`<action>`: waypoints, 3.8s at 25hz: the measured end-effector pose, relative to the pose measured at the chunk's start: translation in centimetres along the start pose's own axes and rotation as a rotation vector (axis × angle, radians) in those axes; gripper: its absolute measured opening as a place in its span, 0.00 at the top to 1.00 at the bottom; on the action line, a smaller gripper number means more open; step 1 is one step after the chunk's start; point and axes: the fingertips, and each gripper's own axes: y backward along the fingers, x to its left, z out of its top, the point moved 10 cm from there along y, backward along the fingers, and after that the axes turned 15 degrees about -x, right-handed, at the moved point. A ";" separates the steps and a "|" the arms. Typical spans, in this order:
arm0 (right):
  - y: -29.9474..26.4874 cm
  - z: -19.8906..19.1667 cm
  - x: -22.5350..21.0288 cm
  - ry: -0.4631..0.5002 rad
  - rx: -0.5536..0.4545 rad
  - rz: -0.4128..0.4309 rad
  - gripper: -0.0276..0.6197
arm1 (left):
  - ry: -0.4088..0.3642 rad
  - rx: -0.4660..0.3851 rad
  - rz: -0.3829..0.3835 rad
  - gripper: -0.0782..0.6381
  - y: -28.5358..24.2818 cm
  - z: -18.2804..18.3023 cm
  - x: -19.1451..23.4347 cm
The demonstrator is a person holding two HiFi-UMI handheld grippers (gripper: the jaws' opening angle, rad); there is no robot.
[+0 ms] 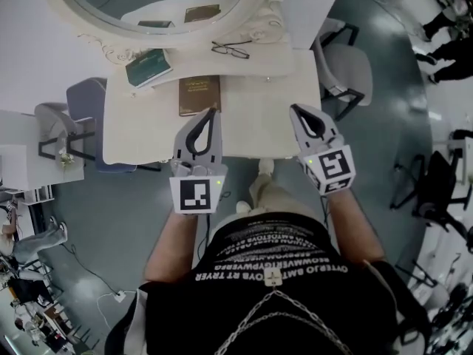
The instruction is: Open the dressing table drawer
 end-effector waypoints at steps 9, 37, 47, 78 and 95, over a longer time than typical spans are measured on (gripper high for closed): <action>-4.2 -5.7 -2.9 -0.041 0.077 0.012 0.95 | 0.018 0.071 0.015 0.89 -3.3 -5.2 0.4; -12.7 -20.8 -6.2 -0.160 0.286 -0.082 0.79 | 0.061 0.185 -0.028 0.89 -6.5 -14.2 -0.5; -15.6 -25.0 -7.1 -0.230 0.390 -0.143 0.77 | 0.089 0.225 -0.025 0.89 -5.8 -15.4 -0.3; -15.7 -26.1 -5.4 -0.296 0.464 -0.251 0.82 | 0.117 0.221 0.046 0.89 -2.4 -13.7 1.0; -13.1 -26.3 -3.5 -0.306 0.495 -0.247 0.82 | 0.076 0.183 0.011 0.89 -0.7 -11.7 0.7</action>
